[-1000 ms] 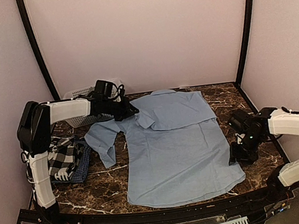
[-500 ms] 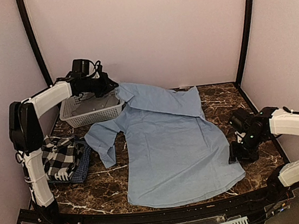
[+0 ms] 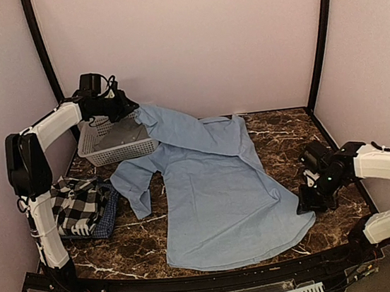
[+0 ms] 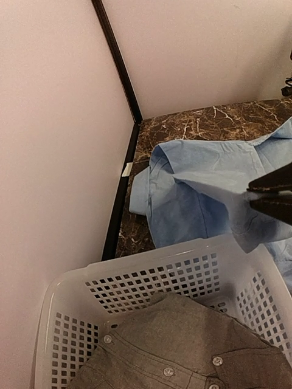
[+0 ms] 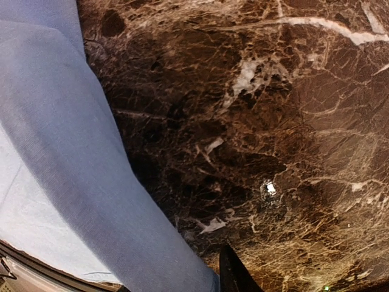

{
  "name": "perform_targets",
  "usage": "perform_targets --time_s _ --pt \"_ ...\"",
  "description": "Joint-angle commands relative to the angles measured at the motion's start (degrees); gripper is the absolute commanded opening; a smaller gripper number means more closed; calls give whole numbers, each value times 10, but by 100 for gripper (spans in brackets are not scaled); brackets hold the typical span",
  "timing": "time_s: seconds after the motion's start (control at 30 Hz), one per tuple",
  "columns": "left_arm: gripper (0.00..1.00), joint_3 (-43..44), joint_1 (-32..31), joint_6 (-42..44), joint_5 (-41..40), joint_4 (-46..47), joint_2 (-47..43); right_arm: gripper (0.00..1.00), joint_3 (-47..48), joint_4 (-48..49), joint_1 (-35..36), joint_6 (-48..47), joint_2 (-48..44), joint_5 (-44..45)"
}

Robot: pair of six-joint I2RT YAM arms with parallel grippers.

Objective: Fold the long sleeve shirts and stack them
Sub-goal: Fold the flattened shirt at the center of the board.

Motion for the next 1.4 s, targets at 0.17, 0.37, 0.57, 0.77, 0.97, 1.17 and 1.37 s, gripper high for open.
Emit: perform_targets --time_s 0.17,0.37,0.57,0.77,0.97,1.17,1.37 --pt "4 13 -2 11 11 -10 -17 38 -2 -29 -4 2 -63 -38" --pt "4 14 -3 9 14 -9 -16 38 -1 -42 -4 10 -79 -45" --pt "4 12 -3 8 17 -8 -16 30 8 -50 0 15 -88 -50" --pt "4 16 -3 8 22 -7 -18 3 13 -49 12 25 -90 -55" --pt "4 30 -3 13 13 -17 -23 0 12 8 90 70 -82 -66" --pt "4 37 1 28 -12 -38 -36 0 4 104 212 121 -17 -61" --pt "4 44 10 41 -40 -61 -47 0 6 187 287 140 75 -76"
